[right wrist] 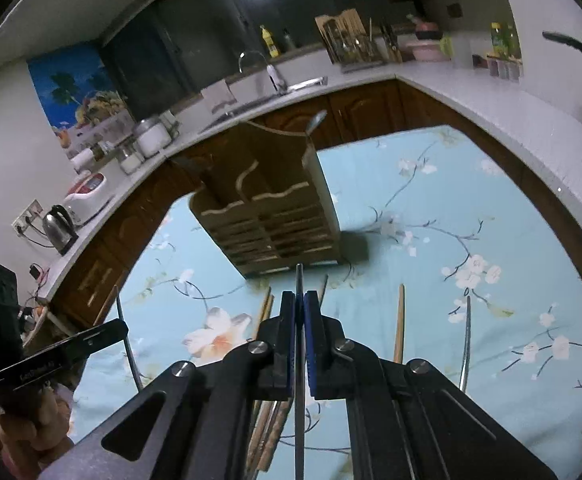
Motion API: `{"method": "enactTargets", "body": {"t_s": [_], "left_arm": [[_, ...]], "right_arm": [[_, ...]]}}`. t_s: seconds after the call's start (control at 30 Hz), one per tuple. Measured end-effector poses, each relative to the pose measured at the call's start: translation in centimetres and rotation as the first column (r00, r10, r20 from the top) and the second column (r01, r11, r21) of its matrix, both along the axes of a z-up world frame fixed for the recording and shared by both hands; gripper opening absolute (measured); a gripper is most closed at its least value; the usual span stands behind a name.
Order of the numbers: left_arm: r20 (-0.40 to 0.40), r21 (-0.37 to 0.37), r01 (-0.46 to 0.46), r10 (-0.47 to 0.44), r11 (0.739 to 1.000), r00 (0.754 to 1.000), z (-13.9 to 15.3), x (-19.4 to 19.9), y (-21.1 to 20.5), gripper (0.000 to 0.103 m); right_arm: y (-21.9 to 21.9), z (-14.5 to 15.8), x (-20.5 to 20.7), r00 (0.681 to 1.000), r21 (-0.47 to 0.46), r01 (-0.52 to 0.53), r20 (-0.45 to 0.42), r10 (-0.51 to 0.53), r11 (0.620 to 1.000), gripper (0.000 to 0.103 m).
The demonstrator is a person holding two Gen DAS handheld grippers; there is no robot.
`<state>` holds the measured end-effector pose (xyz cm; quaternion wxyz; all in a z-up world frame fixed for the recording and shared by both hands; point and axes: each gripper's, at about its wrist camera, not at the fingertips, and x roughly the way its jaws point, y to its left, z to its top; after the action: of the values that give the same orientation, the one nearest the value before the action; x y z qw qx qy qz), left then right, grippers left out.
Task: Organize utensils
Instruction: 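Lift both metal chopsticks and carry them above the wooden holder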
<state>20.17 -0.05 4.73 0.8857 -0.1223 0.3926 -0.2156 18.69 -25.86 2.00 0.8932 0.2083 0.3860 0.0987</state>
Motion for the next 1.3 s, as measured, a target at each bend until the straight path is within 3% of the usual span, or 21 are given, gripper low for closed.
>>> {"method": "enactTargets", "body": {"t_s": [0.37, 0.9, 1.13, 1.3], "left_arm": [[0.081, -0.017, -0.01, 0.012, 1.0, 0.997, 2.8, -1.5, 0.6, 0.004], [0.186, -0.041, -0.024, 0.031, 0.999, 0.982, 6.5, 0.1, 0.5, 0.004], [0.288, -0.059, -0.051, 0.066, 0.997, 0.955, 10.9, 2.9, 0.1, 0.004], [0.389, -0.053, -0.093, 0.107, 0.994, 0.915, 14.5, 5.7, -0.8, 0.004]], "right_arm": [[-0.5, 4.4, -1.7, 0.993, 0.004, 0.006, 0.118, -0.007, 1.0, 0.004], [-2.1, 7.9, 0.9, 0.974, 0.001, 0.048, 0.223, -0.047, 0.999, 0.004], [-3.0, 11.0, 4.5, 0.945, 0.005, 0.098, 0.314, -0.094, 0.995, 0.004], [-3.7, 13.1, 7.9, 0.921, 0.03, 0.136, 0.364, -0.138, 0.99, 0.004]]}}
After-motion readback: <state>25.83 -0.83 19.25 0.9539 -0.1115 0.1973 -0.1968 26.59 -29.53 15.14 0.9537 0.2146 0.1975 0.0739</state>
